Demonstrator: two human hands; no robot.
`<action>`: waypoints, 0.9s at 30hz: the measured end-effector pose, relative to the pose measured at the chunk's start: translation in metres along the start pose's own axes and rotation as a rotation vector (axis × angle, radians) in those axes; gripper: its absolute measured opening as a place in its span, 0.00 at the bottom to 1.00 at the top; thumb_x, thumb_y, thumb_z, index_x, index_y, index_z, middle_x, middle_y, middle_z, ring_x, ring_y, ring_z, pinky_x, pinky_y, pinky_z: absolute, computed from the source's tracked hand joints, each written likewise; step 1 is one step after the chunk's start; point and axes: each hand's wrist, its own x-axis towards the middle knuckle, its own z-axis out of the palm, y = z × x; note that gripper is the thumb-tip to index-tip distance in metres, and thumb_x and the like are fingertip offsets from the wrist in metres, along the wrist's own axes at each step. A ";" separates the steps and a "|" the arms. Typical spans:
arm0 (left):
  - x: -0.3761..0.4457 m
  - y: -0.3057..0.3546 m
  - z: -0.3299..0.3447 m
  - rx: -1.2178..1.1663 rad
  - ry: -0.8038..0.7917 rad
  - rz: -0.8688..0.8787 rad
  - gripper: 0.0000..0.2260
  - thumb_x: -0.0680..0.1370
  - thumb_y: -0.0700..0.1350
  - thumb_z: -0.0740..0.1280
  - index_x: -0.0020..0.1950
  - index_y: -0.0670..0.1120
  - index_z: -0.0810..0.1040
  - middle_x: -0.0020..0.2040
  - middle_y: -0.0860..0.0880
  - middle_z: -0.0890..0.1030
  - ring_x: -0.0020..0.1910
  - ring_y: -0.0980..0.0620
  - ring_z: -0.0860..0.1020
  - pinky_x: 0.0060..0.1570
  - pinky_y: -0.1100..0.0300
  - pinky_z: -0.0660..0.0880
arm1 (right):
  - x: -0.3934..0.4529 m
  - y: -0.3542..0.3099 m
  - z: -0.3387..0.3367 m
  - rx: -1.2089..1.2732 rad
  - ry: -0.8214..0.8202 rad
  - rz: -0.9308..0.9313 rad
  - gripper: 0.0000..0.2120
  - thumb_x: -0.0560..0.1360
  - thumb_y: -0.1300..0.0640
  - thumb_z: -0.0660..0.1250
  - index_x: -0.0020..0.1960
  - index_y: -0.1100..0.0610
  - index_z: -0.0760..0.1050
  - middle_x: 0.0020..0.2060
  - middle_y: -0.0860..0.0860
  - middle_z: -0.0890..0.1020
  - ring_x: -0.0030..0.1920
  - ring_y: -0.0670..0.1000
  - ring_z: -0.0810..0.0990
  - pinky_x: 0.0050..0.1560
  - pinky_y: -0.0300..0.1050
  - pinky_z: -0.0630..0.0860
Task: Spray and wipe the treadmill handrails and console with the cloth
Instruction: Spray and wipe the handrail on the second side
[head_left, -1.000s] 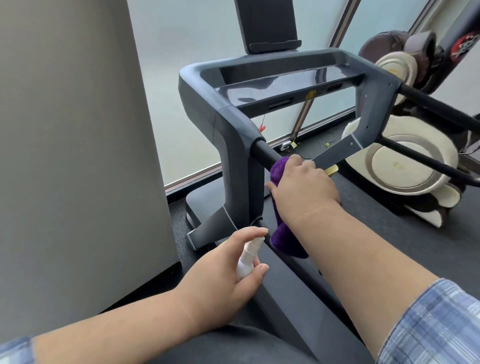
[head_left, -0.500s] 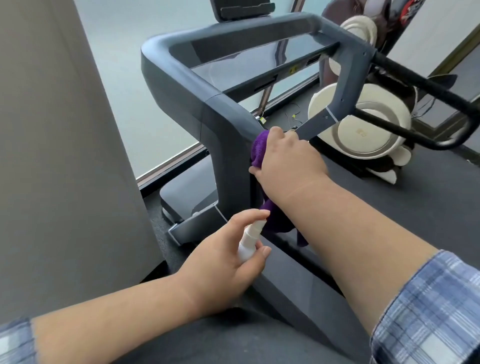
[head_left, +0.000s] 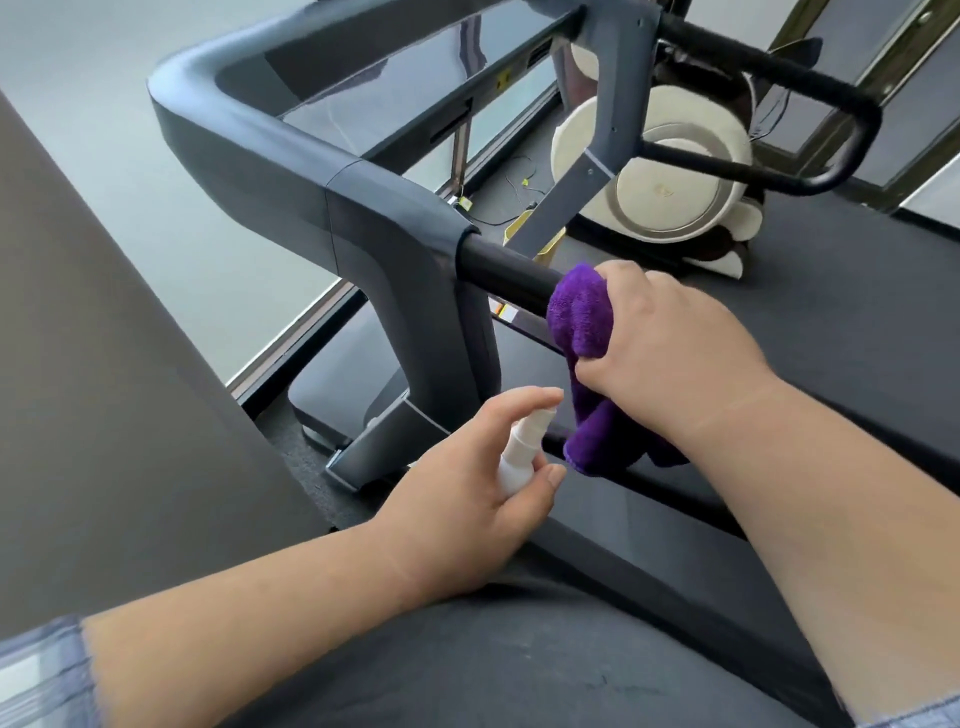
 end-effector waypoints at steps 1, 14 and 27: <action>0.000 -0.002 -0.002 0.005 0.000 -0.005 0.23 0.77 0.57 0.64 0.66 0.76 0.59 0.46 0.60 0.78 0.43 0.56 0.79 0.44 0.62 0.73 | 0.000 0.001 0.001 -0.007 0.006 0.000 0.31 0.65 0.43 0.72 0.65 0.48 0.66 0.49 0.53 0.76 0.49 0.60 0.78 0.43 0.48 0.69; 0.005 -0.006 -0.003 -0.087 0.104 -0.053 0.24 0.77 0.49 0.68 0.64 0.73 0.63 0.43 0.56 0.79 0.38 0.53 0.78 0.40 0.66 0.73 | 0.052 -0.072 0.012 -0.046 0.094 -0.108 0.29 0.70 0.42 0.72 0.63 0.54 0.66 0.58 0.57 0.77 0.56 0.61 0.79 0.43 0.51 0.70; 0.000 0.040 0.068 -0.125 0.131 -0.020 0.23 0.77 0.50 0.67 0.68 0.67 0.64 0.43 0.56 0.78 0.37 0.53 0.76 0.40 0.63 0.74 | 0.008 0.011 0.002 0.078 0.035 -0.141 0.26 0.69 0.43 0.70 0.60 0.53 0.66 0.53 0.56 0.77 0.53 0.62 0.80 0.43 0.51 0.71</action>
